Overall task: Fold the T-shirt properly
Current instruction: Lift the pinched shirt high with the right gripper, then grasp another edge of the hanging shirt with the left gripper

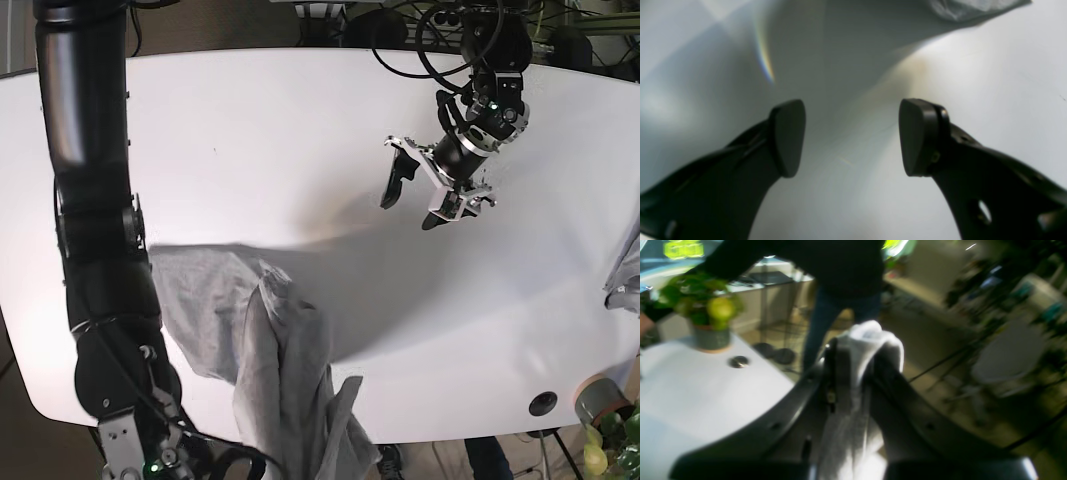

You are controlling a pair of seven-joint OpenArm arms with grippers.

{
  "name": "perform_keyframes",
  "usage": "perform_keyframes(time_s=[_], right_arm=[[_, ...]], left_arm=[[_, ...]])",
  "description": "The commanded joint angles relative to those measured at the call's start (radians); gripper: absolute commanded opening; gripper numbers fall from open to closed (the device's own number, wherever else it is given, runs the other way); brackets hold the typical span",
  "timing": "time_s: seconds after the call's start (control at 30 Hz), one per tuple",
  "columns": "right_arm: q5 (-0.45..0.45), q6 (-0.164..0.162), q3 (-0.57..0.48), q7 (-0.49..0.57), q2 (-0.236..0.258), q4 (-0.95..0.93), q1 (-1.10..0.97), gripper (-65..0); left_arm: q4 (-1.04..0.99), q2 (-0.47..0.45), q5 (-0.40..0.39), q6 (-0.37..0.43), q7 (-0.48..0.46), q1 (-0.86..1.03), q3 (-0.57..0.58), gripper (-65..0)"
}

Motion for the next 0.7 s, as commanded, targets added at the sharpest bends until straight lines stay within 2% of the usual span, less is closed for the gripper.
perform_keyframes(time_s=[0.0,0.1,0.23,0.43,0.67], right_arm=[[-0.002,0.013,0.013,0.019,0.002,0.009,0.112,-63.1],[-0.002,0.019,0.013,-0.014,0.002,-0.021,0.112,-63.1],[-0.002,0.048,0.011,-0.034,0.002,-0.047,0.112,-63.1],[-0.002,0.048,0.008,-0.049,0.014,-0.097,0.112,-63.1],[-0.002,0.048,0.005,-0.049,0.016,-0.103,0.112,-63.1]], left_arm=[[0.015,-0.002,-0.015,-0.005,-0.03,-0.01,0.029,-24.7],[0.014,-0.002,-0.015,0.013,-0.03,-0.019,0.056,-24.7],[0.014,-0.002,-0.015,0.065,-0.03,-0.03,0.082,-24.7],[0.014,-0.001,-0.018,0.11,-0.03,-0.046,0.122,-24.7],[-0.069,0.088,-0.014,0.217,-0.03,-0.094,0.144,-24.2]])
